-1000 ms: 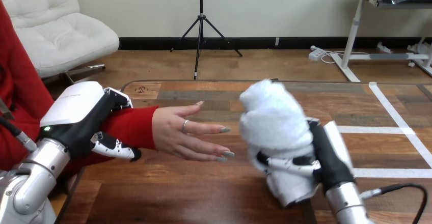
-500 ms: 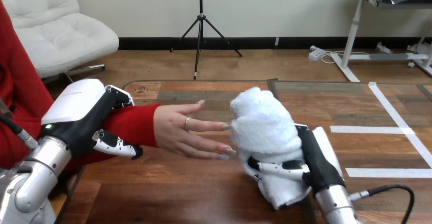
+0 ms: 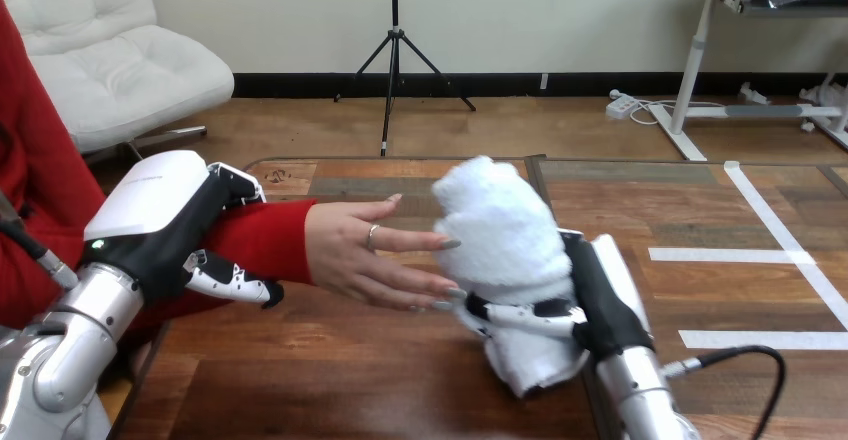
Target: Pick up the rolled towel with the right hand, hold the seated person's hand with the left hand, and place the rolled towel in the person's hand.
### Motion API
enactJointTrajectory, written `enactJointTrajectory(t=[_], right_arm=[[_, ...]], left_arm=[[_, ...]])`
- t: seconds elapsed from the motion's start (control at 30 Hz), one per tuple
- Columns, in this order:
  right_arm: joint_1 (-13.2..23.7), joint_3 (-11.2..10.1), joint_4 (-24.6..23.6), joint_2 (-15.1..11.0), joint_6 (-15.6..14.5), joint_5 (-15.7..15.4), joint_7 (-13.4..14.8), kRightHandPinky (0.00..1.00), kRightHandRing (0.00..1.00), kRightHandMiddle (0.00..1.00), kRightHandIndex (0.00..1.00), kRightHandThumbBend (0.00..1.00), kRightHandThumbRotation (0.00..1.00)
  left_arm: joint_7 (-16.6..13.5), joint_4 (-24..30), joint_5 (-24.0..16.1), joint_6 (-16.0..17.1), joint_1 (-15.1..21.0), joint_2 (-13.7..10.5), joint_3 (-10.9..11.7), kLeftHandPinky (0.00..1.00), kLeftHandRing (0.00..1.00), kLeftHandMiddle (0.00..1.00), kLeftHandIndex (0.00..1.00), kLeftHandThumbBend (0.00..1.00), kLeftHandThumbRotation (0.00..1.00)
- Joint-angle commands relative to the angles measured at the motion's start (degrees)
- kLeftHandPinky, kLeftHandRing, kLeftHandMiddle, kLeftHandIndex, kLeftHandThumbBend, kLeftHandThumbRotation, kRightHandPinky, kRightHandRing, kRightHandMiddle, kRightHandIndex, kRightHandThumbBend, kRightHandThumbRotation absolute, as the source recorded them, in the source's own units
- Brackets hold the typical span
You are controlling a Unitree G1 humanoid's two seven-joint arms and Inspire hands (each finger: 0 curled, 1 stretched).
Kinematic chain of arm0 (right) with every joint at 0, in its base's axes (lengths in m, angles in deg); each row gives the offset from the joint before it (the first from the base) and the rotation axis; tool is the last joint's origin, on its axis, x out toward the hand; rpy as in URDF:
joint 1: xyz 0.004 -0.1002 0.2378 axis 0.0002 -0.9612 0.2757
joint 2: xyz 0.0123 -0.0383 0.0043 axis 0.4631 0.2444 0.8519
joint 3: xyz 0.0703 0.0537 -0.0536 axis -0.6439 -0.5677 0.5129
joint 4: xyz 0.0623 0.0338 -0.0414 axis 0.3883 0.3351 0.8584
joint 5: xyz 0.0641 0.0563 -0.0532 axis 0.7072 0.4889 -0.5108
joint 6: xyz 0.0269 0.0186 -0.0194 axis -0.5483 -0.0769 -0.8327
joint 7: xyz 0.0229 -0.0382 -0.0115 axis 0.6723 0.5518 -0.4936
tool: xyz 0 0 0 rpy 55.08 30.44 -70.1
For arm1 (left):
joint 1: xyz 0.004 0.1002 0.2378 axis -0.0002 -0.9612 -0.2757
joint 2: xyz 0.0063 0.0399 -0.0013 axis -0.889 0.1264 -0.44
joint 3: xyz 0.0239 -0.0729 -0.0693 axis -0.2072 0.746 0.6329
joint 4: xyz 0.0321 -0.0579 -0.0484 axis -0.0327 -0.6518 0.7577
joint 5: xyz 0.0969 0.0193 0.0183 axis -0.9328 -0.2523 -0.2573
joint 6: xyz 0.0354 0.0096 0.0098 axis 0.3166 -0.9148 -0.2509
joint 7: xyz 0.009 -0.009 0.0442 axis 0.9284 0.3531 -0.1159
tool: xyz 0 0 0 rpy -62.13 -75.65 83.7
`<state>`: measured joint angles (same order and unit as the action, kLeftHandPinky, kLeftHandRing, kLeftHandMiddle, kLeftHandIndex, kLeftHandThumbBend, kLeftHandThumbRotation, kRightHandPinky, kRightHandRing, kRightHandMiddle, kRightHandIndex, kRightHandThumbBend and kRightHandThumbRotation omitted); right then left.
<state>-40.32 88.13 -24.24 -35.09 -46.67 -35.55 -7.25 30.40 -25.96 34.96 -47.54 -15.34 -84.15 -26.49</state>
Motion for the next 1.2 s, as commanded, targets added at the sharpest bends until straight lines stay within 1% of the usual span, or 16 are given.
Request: enactJointTrajectory(t=[0.0, 0.23, 0.43, 0.7, 1.17], right_arm=[[6.82, 0.38, -1.13, 1.68, 1.6, 0.89, 0.12, 0.28, 0.33, 0.39, 0.44, 0.69, 0.0], [6.87, 0.69, -2.1, 2.6, 1.64, 0.93, -0.31, 0.28, 0.33, 0.39, 0.44, 0.68, 0.0], [6.97, 1.06, -2.97, 3.32, 1.87, 1.25, -0.7, 0.28, 0.33, 0.38, 0.44, 0.69, 0.0], [7.23, 1.67, -4.23, 3.93, 2.4, 0.79, -0.86, 0.28, 0.33, 0.38, 0.44, 0.69, 0.0], [7.11, 2.6, -7.4, 5.36, 2.57, 1.25, -2.69, 0.27, 0.32, 0.38, 0.43, 0.68, 0.0]], left_arm=[[-1.81, 0.32, 2.51, 0.81, 8.78, 0.93, 1.56, 0.31, 0.35, 0.38, 0.37, 0.82, 0.0], [-1.92, -0.5, 2.34, 0.64, 9.37, 1.58, 1.21, 0.31, 0.35, 0.39, 0.38, 0.83, 0.0], [-2.16, -1.51, 2.1, 1.18, 9.99, 2.11, 0.97, 0.32, 0.35, 0.39, 0.38, 0.84, 0.0], [-1.73, -1.63, 2.07, 0.3, 10.55, 3.18, 0.83, 0.32, 0.36, 0.39, 0.38, 0.84, 0.0], [-0.65, -1.18, 2.55, -1.74, 11.61, 4.67, 0.55, 0.31, 0.35, 0.39, 0.38, 0.84, 0.0]])
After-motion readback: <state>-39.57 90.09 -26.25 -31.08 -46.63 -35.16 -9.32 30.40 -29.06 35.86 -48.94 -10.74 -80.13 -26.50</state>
